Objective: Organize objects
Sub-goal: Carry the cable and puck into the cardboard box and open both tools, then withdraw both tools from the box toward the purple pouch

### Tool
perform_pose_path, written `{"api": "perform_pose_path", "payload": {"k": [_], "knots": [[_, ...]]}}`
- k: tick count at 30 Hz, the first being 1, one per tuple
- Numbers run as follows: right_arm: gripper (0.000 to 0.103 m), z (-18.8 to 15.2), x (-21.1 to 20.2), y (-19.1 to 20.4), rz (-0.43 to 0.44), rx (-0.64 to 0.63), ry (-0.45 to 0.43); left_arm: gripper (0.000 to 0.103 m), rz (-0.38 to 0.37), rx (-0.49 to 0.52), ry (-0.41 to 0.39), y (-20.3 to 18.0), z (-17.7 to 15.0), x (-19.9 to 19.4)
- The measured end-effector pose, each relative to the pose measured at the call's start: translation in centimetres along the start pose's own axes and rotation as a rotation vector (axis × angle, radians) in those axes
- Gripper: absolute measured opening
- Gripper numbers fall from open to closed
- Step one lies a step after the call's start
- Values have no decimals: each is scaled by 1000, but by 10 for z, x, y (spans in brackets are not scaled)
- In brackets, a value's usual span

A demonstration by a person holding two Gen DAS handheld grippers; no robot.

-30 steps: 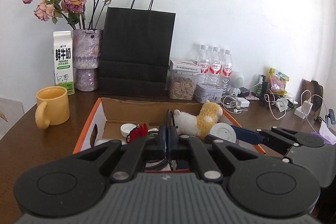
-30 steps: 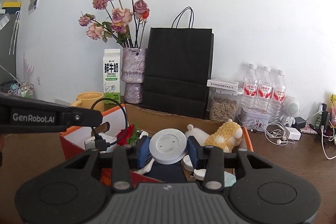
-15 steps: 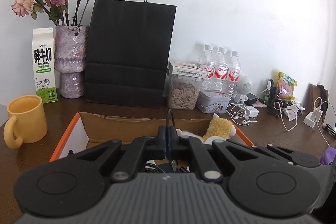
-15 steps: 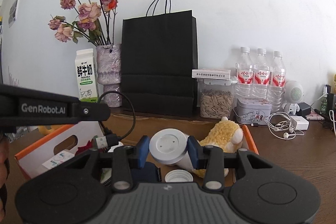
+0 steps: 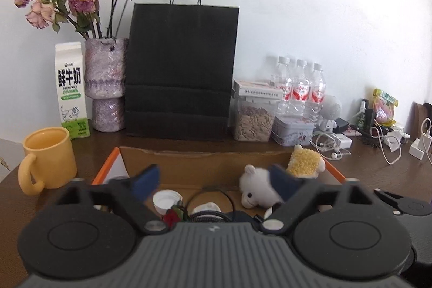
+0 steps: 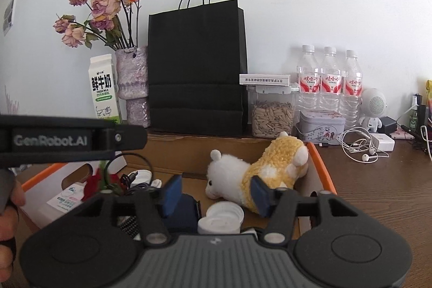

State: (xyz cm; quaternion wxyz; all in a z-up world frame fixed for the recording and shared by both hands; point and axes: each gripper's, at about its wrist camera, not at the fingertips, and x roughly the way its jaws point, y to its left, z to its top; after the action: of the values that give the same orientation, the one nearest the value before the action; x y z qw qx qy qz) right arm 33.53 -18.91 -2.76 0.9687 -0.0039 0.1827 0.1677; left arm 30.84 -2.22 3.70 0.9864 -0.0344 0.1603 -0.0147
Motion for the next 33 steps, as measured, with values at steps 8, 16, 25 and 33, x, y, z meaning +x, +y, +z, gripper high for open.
{"api": "perform_pose_path", "payload": {"k": [8, 16, 25, 33], "knots": [[103, -2, -3, -2, -24, 17, -33, 103, 50, -17, -11, 5, 0, 2], [103, -3, -5, -1, -19, 13, -39, 103, 34, -23, -24, 6, -2, -2], [103, -5, -16, 3, -15, -10, -59, 103, 23, -30, -72, 8, -8, -19], [103, -10, -39, 9, -28, -51, -95, 103, 28, -18, -85, 7, -14, -42]]}}
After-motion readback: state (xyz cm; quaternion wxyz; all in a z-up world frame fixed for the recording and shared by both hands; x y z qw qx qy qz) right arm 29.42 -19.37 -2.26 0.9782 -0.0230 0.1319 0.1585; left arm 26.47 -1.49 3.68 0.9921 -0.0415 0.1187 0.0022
